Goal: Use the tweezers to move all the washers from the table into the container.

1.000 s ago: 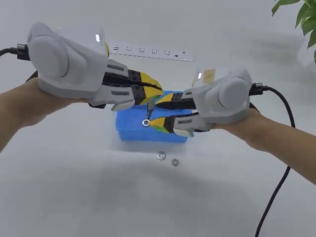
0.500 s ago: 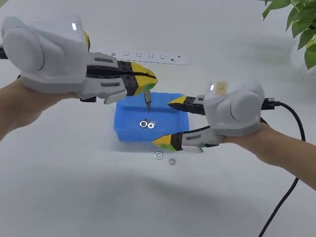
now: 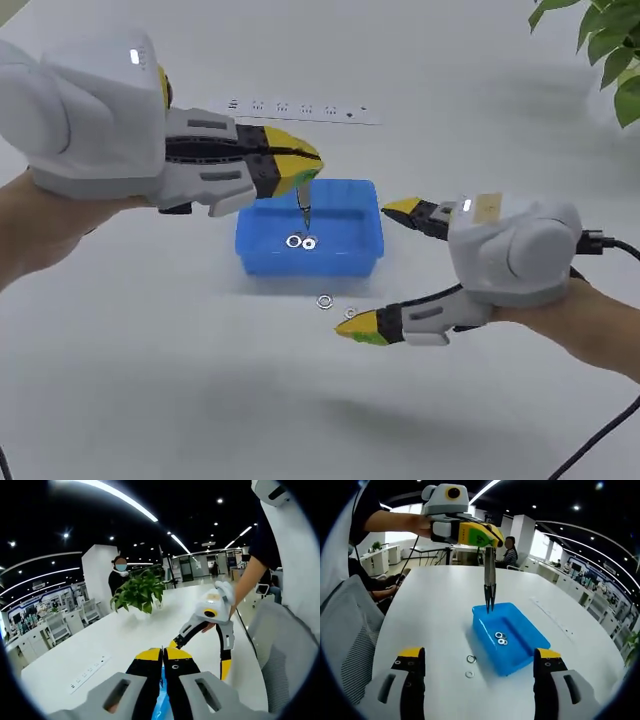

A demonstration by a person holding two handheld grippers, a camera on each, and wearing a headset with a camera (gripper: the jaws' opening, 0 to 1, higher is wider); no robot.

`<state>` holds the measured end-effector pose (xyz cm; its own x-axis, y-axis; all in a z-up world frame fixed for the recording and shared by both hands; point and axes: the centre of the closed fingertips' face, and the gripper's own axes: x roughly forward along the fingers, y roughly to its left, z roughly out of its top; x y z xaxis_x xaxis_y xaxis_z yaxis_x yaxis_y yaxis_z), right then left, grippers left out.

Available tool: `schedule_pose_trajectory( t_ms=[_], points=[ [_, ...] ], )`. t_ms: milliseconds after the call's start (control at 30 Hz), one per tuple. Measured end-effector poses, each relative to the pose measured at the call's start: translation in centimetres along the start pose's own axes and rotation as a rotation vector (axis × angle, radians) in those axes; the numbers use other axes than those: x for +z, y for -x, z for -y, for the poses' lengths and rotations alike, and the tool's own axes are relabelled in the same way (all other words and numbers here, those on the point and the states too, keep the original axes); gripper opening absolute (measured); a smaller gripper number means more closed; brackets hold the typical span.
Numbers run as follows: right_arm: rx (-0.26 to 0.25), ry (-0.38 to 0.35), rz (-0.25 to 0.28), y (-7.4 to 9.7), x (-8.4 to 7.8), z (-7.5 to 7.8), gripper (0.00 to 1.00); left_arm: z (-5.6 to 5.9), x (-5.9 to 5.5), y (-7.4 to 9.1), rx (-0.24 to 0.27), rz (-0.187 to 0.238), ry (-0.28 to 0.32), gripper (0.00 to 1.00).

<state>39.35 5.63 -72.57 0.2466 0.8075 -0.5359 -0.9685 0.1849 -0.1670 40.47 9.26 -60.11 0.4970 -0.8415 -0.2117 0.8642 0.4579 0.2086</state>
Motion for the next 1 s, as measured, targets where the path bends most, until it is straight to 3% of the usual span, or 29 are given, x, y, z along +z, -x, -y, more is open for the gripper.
schedule_pose_trajectory(
  t_ms=[200,233,300,433,600,700,800,1000],
  points=[
    [0.008,-0.023,-0.025,1.1,-2.0,-1.2,1.0,1.4,-0.9,-0.7,-0.003,0.01,0.015,0.04],
    [-0.019,-0.014,-0.051,1.5,-2.7,-1.0,1.0,1.7,-1.2,-0.9,-0.009,0.009,0.02,0.04],
    [-0.03,-0.016,-0.051,2.0,-3.1,-0.9,1.0,2.2,-1.3,-1.1,-0.012,0.011,-0.013,0.04],
    [-0.042,-0.035,-0.053,2.6,-3.7,-0.9,1.0,3.0,-1.8,-1.4,-0.023,0.031,-0.008,0.04],
    [-0.002,-0.054,-0.053,2.7,-4.0,-2.2,1.0,4.1,-3.4,-2.0,-0.064,0.004,0.02,0.05],
    [0.023,-0.015,-0.081,2.6,-4.7,-2.8,1.0,4.1,-4.2,-2.3,-0.074,-0.003,0.048,0.05],
    [0.045,-0.063,-0.065,2.5,-4.9,-3.3,1.0,3.6,-5.0,-2.6,-0.06,0.009,0.11,0.05],
    [0.045,-0.082,-0.068,2.5,-5.4,-3.7,1.0,3.8,-6.0,-3.1,-0.068,-0.011,0.121,0.04]
  ],
)
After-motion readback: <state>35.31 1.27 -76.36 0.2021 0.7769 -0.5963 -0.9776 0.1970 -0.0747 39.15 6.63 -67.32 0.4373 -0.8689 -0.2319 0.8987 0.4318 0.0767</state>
